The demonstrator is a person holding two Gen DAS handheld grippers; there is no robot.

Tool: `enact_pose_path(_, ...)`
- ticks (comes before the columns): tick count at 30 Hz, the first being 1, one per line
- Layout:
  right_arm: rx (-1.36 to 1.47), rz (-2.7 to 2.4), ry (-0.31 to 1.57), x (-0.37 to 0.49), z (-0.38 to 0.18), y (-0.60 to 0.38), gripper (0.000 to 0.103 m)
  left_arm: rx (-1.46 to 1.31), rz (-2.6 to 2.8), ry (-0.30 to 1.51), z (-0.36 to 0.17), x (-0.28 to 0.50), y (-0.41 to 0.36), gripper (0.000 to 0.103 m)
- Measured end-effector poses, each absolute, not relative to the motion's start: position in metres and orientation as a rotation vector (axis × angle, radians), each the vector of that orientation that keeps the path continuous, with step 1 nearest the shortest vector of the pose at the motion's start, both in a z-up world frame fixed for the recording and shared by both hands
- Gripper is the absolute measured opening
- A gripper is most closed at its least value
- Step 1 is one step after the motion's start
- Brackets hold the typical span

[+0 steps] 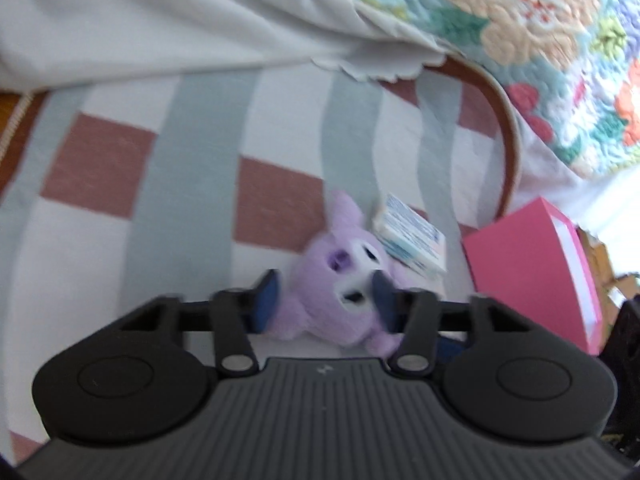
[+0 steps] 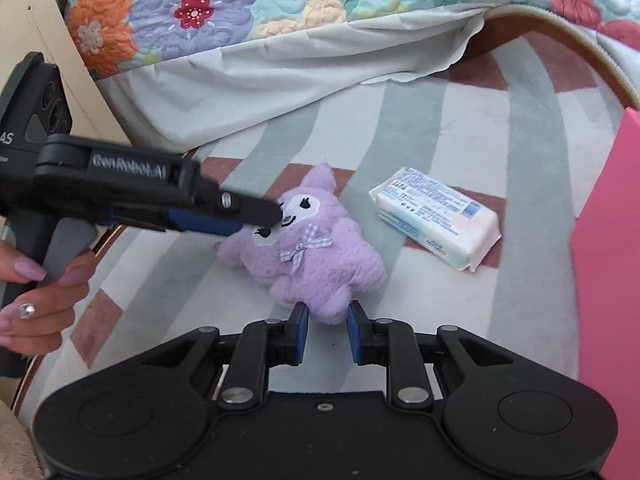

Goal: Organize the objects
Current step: 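Lower the right gripper onto the purple plush toy and close it, then lift the purple plush toy with the right gripper toward the pink box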

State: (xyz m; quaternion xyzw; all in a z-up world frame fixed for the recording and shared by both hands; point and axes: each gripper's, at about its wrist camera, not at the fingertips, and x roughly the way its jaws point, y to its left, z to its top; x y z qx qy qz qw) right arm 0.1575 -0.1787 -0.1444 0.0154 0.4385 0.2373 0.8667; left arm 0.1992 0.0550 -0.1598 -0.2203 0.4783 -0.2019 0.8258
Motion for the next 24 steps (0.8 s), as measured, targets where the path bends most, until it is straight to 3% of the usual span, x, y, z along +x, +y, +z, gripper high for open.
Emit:
enact_pose_path(1, 0.031, 0.486, 0.916, 0.157, -0.144, -0.179, 0.033, -0.475, -0.436, 1.027, -0.161, 0.198, 0.053, 0.037)
enact_pose_path(10, -0.105, 0.535, 0.913, 0.142, -0.140, -0.179, 0.038, -0.508, -0.436, 1.190, -0.161, 0.171, 0.050, 0.033)
enact_pose_path(11, -0.110, 0.539, 0.910, 0.140, -0.139, -0.180, 0.042, -0.511, -0.429, 1.198, -0.161, 0.169, 0.050, 0.032)
enact_pose_path(13, -0.083, 0.547, 0.905, 0.139, -0.138, -0.183, 0.060, -0.525, -0.421, 1.208, -0.160, 0.168, 0.051, 0.032)
enact_pose_path(24, 0.034, 0.531, 0.910, 0.146, -0.140, -0.181, 0.067, -0.518, -0.372, 1.114, -0.157, 0.177, 0.058, 0.033)
